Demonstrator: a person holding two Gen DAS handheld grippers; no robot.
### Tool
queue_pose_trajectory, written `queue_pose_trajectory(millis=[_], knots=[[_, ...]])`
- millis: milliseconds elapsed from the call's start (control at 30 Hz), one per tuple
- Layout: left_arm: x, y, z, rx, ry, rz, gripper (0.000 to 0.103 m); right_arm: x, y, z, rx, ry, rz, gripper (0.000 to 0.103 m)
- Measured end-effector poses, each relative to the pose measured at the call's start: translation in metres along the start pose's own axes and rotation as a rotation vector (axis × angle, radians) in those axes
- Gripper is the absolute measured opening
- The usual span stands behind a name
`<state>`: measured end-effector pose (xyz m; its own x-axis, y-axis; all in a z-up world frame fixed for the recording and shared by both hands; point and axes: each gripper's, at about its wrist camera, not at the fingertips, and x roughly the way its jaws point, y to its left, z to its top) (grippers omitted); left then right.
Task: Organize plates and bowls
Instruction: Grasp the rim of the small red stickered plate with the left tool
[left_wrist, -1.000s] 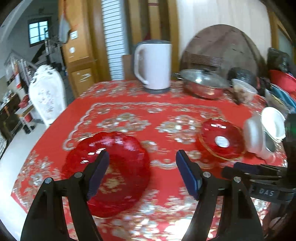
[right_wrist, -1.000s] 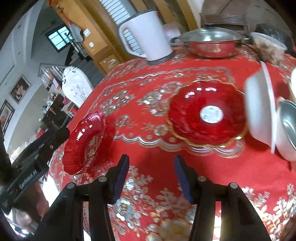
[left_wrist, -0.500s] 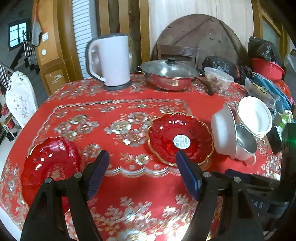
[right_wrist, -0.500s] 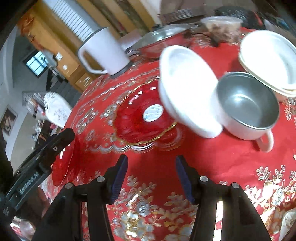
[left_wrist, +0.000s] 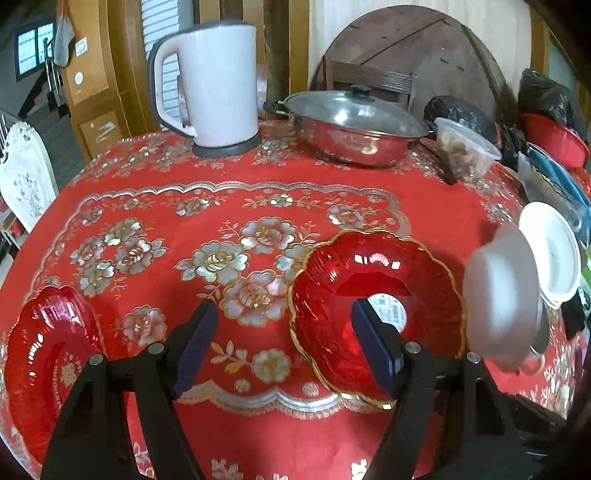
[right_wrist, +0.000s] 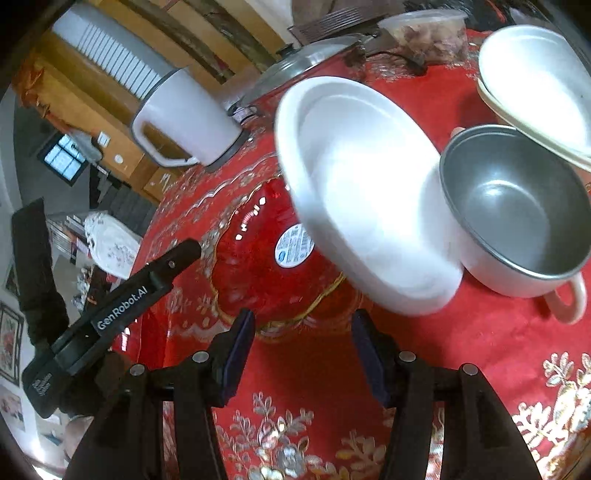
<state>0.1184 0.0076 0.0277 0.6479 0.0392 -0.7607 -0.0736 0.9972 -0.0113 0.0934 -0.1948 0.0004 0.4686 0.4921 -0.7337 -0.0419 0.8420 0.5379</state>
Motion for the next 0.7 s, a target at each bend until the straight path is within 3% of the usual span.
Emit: queue_pose_trajectory(millis=[400, 700], knots=[[0.047, 0.003, 0.013, -0.05, 0.093, -0.013, 0.074, 0.019, -0.01, 0.01, 0.068, -0.013, -0.001, 0.057], [0.063, -0.005, 0.018, -0.063, 0.135, -0.087, 0.074, 0.024, -0.008, 0.013, 0.069, -0.038, 0.009, 0.058]])
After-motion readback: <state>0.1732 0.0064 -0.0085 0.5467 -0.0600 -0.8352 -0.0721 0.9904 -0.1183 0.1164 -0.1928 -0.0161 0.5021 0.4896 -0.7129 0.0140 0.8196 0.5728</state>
